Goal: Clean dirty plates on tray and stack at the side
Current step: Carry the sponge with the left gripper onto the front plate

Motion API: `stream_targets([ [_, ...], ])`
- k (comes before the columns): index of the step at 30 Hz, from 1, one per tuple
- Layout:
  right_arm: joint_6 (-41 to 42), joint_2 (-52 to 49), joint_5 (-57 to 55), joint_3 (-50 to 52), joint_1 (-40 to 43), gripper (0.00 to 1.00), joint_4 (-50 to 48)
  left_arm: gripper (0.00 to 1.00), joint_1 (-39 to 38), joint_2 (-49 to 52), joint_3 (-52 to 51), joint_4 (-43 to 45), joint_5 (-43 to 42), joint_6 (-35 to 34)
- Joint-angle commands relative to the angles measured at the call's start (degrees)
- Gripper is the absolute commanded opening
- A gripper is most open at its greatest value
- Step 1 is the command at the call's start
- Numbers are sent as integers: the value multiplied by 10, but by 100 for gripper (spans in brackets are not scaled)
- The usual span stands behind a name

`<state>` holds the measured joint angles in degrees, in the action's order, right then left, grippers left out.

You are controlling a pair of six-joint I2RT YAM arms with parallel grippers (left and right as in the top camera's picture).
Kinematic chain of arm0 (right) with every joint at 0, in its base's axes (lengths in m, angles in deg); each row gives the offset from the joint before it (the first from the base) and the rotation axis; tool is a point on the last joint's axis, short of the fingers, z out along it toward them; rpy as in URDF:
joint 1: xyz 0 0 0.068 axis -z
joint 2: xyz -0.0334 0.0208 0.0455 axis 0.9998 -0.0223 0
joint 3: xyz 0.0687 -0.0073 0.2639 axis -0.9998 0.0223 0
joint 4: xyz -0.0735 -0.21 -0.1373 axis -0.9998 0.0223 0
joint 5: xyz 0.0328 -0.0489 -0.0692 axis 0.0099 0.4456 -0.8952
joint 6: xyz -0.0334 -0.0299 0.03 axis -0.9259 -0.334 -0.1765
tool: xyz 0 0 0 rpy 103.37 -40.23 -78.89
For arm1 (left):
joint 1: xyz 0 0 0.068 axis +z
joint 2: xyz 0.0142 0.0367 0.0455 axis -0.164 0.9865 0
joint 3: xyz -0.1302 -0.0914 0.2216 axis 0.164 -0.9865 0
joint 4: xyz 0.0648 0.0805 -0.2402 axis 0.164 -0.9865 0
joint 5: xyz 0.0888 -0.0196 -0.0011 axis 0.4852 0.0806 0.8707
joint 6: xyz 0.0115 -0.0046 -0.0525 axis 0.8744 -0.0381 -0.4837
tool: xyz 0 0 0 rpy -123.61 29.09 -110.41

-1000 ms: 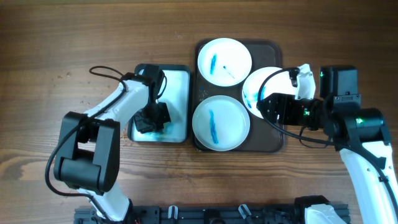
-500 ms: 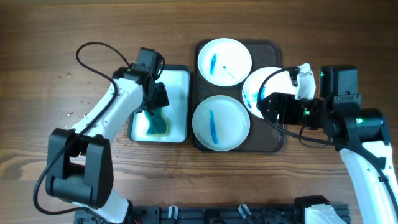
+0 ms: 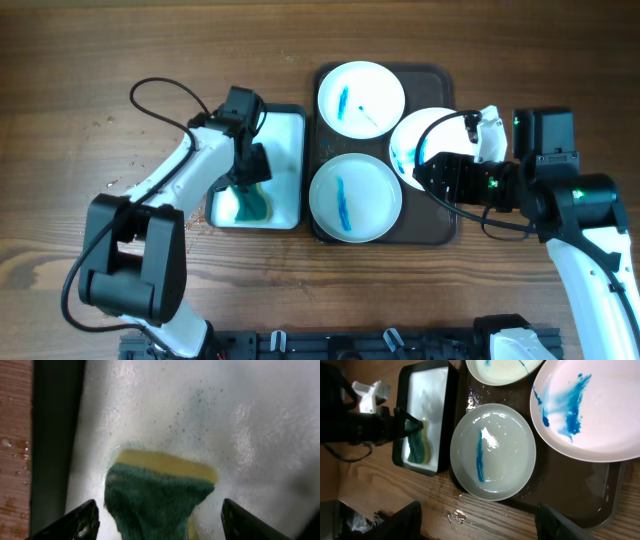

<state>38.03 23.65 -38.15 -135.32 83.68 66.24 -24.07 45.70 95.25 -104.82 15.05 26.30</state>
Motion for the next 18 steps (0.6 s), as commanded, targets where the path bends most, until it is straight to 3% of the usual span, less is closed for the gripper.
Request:
stream_targets([
  [1, 3, -2, 1, -11, 0, 72, 18, 78, 0, -24, 17, -40, -10, 1],
  [4, 3, -2, -9, -5, 0, 70, 43, 60, 0, -23, -2, -41, 9, 1],
  [8, -1, -2, -11, 37, -4, 64, 44, 34, 0, -21, -73, 36, 8, -10],
  [11, 0, -2, -11, 89, -21, 62, 10, 31, 0, -21, -115, 92, 2, -18],
  [12, 1, -2, -11, 108, -27, 62, -5, 24, -1, -21, -122, 104, -6, -18],
  [13, 4, -3, -11, 125, -33, 61, -21, 8, -1, -21, -124, 108, -12, -18],
  [14, 14, -4, -13, 142, -39, 61, -35, 4, -1, -22, -123, 109, -14, -17],
  [18, 31, -7, -22, 200, -48, 56, -105, 4, 3, -31, -79, 62, -18, 4],
])
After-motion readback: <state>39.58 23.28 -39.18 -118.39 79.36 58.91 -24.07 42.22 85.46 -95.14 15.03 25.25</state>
